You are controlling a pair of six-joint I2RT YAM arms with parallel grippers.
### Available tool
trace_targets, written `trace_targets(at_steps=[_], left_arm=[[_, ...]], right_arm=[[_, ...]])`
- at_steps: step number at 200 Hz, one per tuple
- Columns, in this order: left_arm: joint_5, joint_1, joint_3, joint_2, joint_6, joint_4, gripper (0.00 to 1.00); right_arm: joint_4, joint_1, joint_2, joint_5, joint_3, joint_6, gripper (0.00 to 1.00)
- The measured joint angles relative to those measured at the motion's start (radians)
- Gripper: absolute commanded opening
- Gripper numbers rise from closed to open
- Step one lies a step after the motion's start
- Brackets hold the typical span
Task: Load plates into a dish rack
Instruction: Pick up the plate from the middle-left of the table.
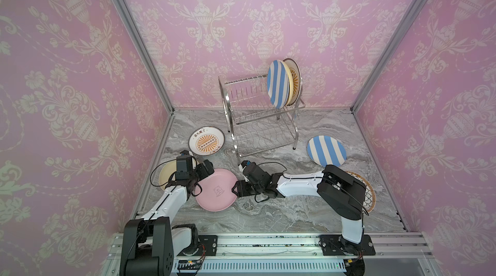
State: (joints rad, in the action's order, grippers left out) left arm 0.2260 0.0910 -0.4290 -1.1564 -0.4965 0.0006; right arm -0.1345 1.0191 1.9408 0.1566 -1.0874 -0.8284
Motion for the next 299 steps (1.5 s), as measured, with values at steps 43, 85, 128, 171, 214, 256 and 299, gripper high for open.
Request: trace_targets(at_steps=[43,85,128,171,214,256,299], left_arm=[[0.051,0.001,0.027,0.002,-0.029,0.003,0.99],[0.07,0.005,0.049,0.019,-0.052,0.012,0.99],[0.093,0.005,0.069,0.08,-0.076,0.003,0.99],[0.11,0.005,0.079,0.127,-0.089,-0.019,0.99],[0.112,0.005,0.089,0.127,-0.094,-0.021,0.99],[0.117,0.005,0.089,0.154,-0.097,-0.043,0.99],[0.121,0.003,0.075,0.202,-0.097,-0.075,0.99]], right_arm=[[0.023,0.001,0.005,-0.016,-0.013,0.006,0.51],[0.051,0.001,0.029,-0.024,-0.05,0.02,0.41],[0.07,0.001,0.034,-0.034,-0.059,0.024,0.31],[0.085,0.001,0.034,-0.045,-0.059,0.028,0.21],[0.099,0.0,0.034,-0.07,-0.059,0.032,0.09],[0.151,0.001,0.02,-0.1,-0.077,0.044,0.01],[0.283,0.003,-0.031,-0.19,-0.111,0.096,0.0]])
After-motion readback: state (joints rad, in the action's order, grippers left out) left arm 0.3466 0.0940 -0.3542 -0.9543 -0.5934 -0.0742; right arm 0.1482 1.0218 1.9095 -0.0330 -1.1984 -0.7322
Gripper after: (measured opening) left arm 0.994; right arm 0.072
